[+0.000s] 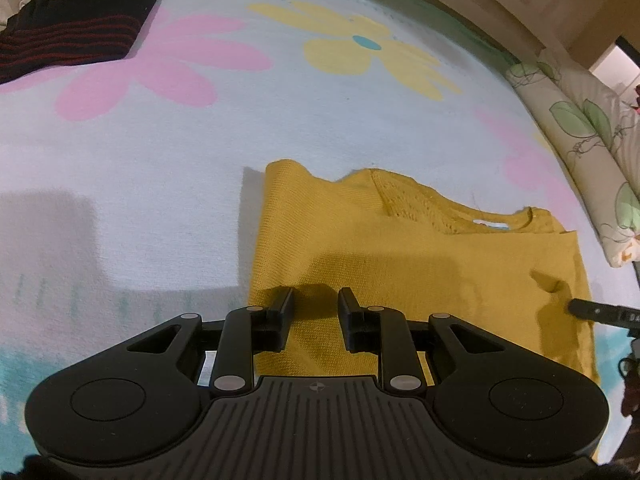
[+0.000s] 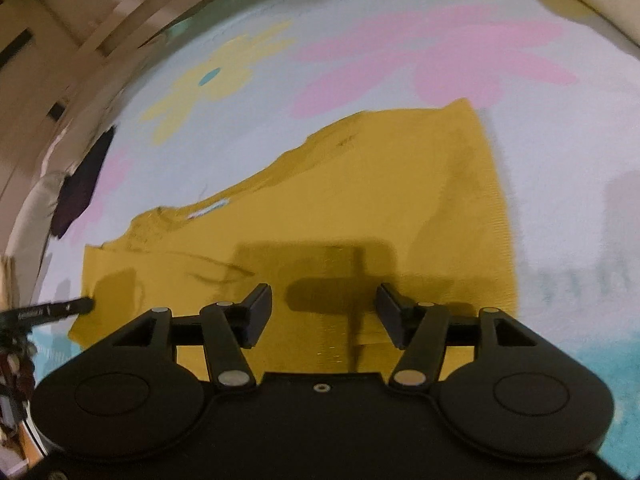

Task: Fold small clothes

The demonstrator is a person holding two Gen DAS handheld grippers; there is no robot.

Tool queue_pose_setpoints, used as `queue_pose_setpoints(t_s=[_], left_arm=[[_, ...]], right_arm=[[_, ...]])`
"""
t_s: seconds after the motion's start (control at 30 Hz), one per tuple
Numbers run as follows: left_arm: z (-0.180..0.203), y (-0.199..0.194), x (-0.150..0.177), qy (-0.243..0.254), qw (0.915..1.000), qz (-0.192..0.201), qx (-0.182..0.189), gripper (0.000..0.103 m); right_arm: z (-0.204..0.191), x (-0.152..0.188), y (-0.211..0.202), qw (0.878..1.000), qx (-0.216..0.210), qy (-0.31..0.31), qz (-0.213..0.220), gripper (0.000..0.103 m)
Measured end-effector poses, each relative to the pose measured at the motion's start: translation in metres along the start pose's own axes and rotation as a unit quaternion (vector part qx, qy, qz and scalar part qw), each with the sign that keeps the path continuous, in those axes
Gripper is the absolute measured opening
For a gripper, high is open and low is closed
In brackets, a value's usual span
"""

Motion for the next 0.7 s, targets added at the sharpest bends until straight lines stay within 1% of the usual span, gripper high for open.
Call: queue_pose_setpoints(t_s=[0.03,0.07,0.1,0.13,0.17,0.2,0.27,0.3,0.37,0.43,0.5,0.57,0.63,0.7], left_arm=[[0.0,0.0,0.0,0.0,1.0,0.001,0.0,0.024],[0.0,-0.002,-0.001,0.0,1.0,0.003,0.001,0.024],[0.0,-0.004,-0.003,0.0,1.0,0.008,0.002,0.024],[0.0,-0.007,-0.005,0.0,0.9999,0.017,0.003,0.024],[0.0,-0.01,-0.008,-0.001,0.9996,0.026,0.003,0.024],[0.0,-0.014,-0.011,-0.004,0.9992,0.038,0.005,0.024],[0.0,-0.022,-0.018,-0.014,0.9979,0.063,0.007,0.024],[0.0,-0.026,-0.02,-0.019,0.9969,0.075,0.008,0.024],[0.003,-0.029,-0.023,-0.025,0.9956,0.09,0.009,0.024],[0.007,-0.026,-0.025,-0.024,0.9957,0.089,0.008,0.024],[0.012,-0.02,-0.023,-0.021,0.9964,0.081,0.009,0.024],[0.018,-0.011,-0.022,-0.017,0.9977,0.066,0.006,0.024],[0.023,-0.003,-0.019,-0.01,0.9985,0.054,0.004,0.024],[0.029,0.003,-0.016,-0.001,0.9991,0.043,0.001,0.024]], right_arm=[[-0.005,0.0,0.0,1.0,0.0,-0.015,-0.001,0.061],[-0.01,0.001,0.001,1.0,0.004,-0.028,-0.003,0.045],[-0.015,0.001,0.002,0.999,0.009,-0.043,-0.007,0.025],[-0.023,0.001,0.002,0.998,0.008,-0.06,-0.011,0.015],[-0.03,-0.002,0.0,0.997,0.005,-0.079,-0.008,0.015],[-0.041,-0.008,-0.007,0.995,-0.001,-0.104,0.005,0.015],[-0.057,-0.025,-0.024,0.99,-0.011,-0.135,0.041,0.015],[-0.061,-0.035,-0.032,0.988,-0.013,-0.14,0.059,0.015],[-0.062,-0.055,-0.046,0.985,-0.004,-0.144,0.091,0.015],[-0.05,-0.066,-0.049,0.984,0.025,-0.139,0.105,0.015],[-0.032,-0.067,-0.041,0.986,0.059,-0.125,0.097,0.015],[-0.008,-0.061,-0.028,0.988,0.091,-0.104,0.075,0.015],[0.008,-0.052,-0.016,0.99,0.099,-0.091,0.052,0.015],[0.016,-0.047,-0.012,0.991,0.094,-0.08,0.043,0.015]])
Point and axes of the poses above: each gripper's, at about its wrist camera, not at the fingertips, and y roughly the way its jaws point, z to its right, x to its underside, the point moved 2 cm from there along y, roughly the way its jaws point, and after that the axes turned 11 degrees about z, right-handed, at the moved point
